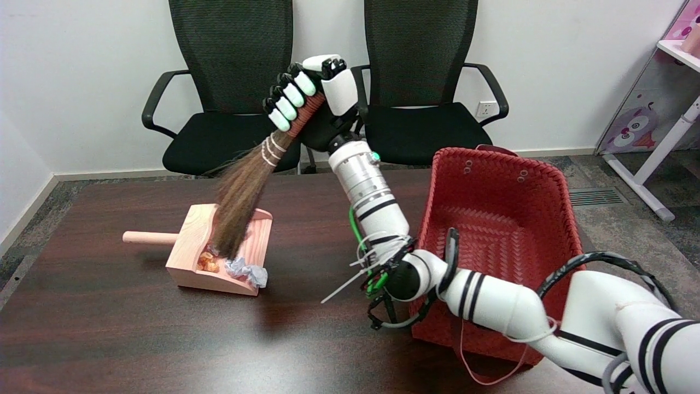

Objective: Sweep the paper ball into the dustpan.

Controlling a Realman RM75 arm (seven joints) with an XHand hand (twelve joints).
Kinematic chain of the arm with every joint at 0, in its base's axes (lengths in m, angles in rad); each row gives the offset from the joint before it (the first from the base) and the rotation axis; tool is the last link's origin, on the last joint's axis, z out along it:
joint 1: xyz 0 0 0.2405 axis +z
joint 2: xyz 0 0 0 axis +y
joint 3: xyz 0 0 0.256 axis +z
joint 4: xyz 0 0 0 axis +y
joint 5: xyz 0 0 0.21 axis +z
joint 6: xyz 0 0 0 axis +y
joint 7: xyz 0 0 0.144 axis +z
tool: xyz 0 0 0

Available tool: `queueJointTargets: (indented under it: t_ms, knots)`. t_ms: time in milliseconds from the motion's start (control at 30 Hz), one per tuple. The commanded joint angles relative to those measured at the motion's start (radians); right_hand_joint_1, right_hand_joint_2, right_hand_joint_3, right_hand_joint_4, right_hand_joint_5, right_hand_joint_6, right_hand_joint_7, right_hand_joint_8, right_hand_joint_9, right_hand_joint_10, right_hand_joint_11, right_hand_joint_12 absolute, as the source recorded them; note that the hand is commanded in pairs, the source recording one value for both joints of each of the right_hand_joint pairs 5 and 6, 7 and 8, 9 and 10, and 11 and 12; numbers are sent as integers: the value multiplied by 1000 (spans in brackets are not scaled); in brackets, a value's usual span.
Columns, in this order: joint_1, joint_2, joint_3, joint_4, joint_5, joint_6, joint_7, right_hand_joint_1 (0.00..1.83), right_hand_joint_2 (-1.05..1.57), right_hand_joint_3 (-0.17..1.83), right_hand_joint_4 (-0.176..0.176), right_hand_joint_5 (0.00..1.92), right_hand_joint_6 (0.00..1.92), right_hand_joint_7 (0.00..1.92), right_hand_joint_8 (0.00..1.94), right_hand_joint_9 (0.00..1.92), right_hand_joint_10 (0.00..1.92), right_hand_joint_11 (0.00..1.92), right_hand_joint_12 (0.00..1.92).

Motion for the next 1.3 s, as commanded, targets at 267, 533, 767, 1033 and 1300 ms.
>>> queueJointTargets:
  t_ms: [267, 533, 767, 1033, 1300]
  knots:
    - [-275, 208, 95, -499, 193, 39, -1047, 729, 1379, 1833, 3, 1920, 1920, 1920, 1920, 1920, 1920, 1920, 1920]
    - [-342, 211, 91, -552, 192, 77, -1047, 736, 1476, 1833, 11, 1920, 1920, 1920, 1920, 1920, 1920, 1920, 1920]
    - [-415, 211, 170, -621, 130, 213, -1048, 747, 1571, 1833, 19, 1920, 1920, 1920, 1920, 1920, 1920, 1920, 1920]
    - [-383, 201, 229, -614, 72, 369, -1050, 798, 1571, 1833, 50, 1920, 1920, 1920, 1920, 1920, 1920, 1920, 1920]
    - [-372, 201, 415, -699, -51, 632, -1050, 819, 1571, 1833, 46, 1920, 1920, 1920, 1920, 1920, 1920, 1920, 1920]
